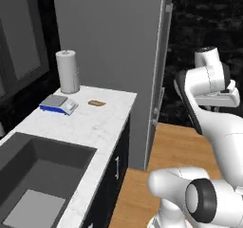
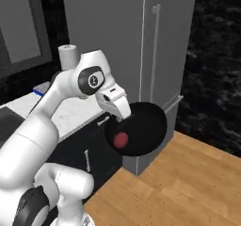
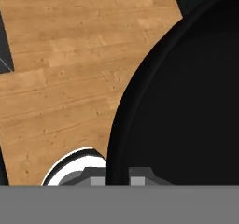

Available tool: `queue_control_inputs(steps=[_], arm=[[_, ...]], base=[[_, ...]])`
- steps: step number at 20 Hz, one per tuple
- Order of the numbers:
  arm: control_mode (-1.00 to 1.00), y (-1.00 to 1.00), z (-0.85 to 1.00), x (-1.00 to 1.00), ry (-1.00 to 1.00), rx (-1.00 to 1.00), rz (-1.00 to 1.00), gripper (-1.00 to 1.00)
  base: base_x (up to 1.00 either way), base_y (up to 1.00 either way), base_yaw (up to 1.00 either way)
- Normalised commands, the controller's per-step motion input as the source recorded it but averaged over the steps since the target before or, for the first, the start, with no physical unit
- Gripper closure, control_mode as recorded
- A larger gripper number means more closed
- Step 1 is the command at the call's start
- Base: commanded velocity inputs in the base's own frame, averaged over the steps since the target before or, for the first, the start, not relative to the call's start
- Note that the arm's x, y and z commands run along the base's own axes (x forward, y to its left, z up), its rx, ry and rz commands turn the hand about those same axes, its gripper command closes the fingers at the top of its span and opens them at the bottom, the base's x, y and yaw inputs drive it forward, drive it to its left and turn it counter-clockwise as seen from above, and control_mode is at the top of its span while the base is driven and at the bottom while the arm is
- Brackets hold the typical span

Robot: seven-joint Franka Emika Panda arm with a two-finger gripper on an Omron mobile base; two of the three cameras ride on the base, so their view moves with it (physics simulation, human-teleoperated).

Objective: Pick the tomato from the sink and place it in the bowl. Then pick the bowl and place it in the microwave. Then close the microwave door and press the start button.

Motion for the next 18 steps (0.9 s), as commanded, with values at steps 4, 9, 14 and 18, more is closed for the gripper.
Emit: queue_control_inputs(steps=[4, 9, 14, 18], arm=[[1.00, 0.00, 0.00, 0.00, 0.00, 0.00, 0.00, 1.00], [1.00, 0.00, 0.00, 0.00, 0.00, 0.00, 0.00, 1.00], [1.00, 0.00, 0.00, 0.00, 0.00, 0.00, 0.00, 1.00], [1.00, 0.00, 0.00, 0.00, 0.00, 0.00, 0.00, 1.00]], base=[[0.00, 0.00, -0.78], [0.00, -0.01, -0.77], [0.00, -0.02, -0.77], [0.00, -0.06, -0.76]])
